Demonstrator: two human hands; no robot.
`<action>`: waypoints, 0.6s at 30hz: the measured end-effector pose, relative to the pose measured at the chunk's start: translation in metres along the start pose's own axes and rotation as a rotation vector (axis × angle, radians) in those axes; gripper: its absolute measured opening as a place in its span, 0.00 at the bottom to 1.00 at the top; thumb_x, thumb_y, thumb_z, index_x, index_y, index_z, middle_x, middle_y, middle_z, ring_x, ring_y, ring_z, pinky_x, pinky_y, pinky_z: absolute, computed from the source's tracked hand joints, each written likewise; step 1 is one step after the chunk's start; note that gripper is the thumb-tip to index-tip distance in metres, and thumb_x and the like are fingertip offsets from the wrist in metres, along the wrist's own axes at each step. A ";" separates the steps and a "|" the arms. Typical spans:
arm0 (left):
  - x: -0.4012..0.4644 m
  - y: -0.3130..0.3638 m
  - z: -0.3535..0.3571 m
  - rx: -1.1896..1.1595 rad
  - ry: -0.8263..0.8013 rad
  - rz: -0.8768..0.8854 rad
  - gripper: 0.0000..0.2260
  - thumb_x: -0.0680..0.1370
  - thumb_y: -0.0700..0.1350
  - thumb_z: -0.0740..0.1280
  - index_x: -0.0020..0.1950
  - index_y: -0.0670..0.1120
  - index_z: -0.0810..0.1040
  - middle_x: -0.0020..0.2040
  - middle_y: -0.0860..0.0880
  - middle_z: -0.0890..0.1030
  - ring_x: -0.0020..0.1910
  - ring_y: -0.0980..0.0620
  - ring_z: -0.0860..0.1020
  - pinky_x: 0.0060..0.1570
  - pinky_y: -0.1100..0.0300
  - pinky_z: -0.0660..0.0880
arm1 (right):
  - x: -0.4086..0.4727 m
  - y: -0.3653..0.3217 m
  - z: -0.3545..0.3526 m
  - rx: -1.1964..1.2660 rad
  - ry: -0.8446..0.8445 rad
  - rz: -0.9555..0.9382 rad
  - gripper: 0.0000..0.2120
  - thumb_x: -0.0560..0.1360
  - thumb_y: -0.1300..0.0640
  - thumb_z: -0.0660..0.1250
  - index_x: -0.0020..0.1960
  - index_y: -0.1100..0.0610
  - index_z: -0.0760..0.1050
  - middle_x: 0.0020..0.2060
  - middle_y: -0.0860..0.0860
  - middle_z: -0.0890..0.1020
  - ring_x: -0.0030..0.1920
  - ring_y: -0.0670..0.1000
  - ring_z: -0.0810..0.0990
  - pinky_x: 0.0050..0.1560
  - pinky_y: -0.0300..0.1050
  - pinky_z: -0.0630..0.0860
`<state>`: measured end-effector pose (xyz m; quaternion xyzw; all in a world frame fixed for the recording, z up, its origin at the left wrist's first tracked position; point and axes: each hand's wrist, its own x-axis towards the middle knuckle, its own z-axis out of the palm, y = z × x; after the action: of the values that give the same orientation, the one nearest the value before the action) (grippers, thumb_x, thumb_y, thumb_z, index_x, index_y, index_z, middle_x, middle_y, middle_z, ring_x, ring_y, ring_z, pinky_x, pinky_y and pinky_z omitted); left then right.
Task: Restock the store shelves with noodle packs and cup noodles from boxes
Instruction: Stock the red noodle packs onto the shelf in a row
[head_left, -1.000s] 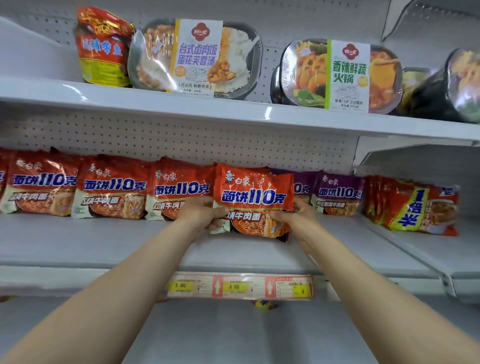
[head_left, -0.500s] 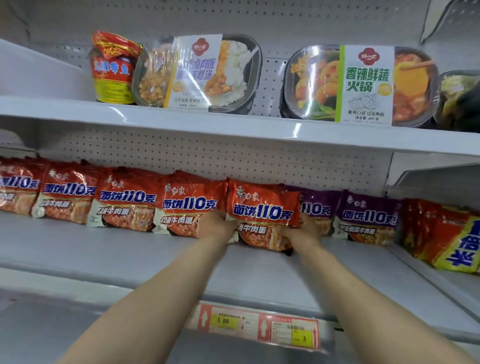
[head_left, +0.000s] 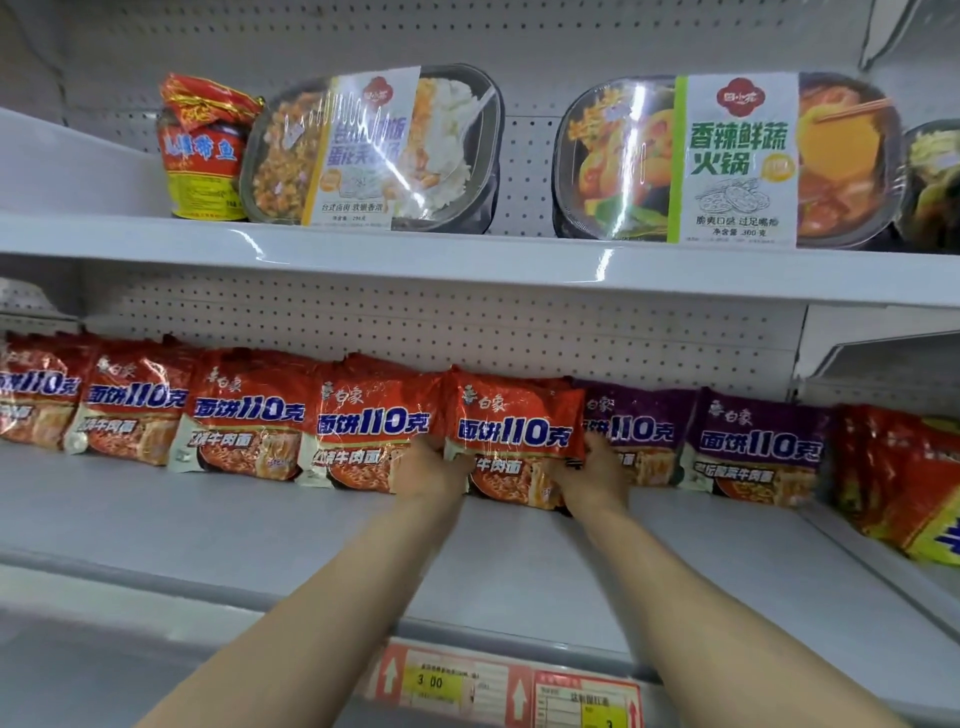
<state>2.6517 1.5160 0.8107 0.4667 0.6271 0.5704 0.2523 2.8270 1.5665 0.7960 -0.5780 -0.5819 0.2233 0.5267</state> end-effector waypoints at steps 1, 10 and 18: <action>0.001 -0.001 0.002 -0.002 -0.014 -0.007 0.20 0.76 0.44 0.73 0.67 0.42 0.76 0.61 0.45 0.81 0.52 0.49 0.76 0.52 0.59 0.71 | 0.000 -0.001 0.000 -0.009 0.002 0.002 0.19 0.72 0.56 0.78 0.59 0.48 0.74 0.54 0.46 0.83 0.57 0.52 0.82 0.62 0.52 0.77; -0.017 0.003 0.003 -0.235 -0.230 -0.158 0.17 0.78 0.41 0.72 0.65 0.39 0.74 0.51 0.49 0.79 0.44 0.53 0.77 0.49 0.60 0.73 | -0.010 -0.004 -0.008 -0.147 -0.033 0.023 0.25 0.74 0.46 0.74 0.67 0.50 0.71 0.62 0.48 0.81 0.61 0.54 0.80 0.62 0.51 0.76; -0.035 0.020 -0.028 -0.276 -0.215 -0.106 0.28 0.76 0.50 0.75 0.72 0.42 0.72 0.64 0.42 0.78 0.63 0.41 0.77 0.66 0.45 0.74 | -0.038 -0.045 -0.033 -0.067 0.128 0.062 0.33 0.77 0.44 0.70 0.76 0.57 0.65 0.72 0.55 0.74 0.70 0.58 0.74 0.69 0.52 0.72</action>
<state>2.6491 1.4701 0.8281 0.4524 0.5360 0.5837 0.4091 2.8279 1.5100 0.8331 -0.6261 -0.5361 0.1823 0.5361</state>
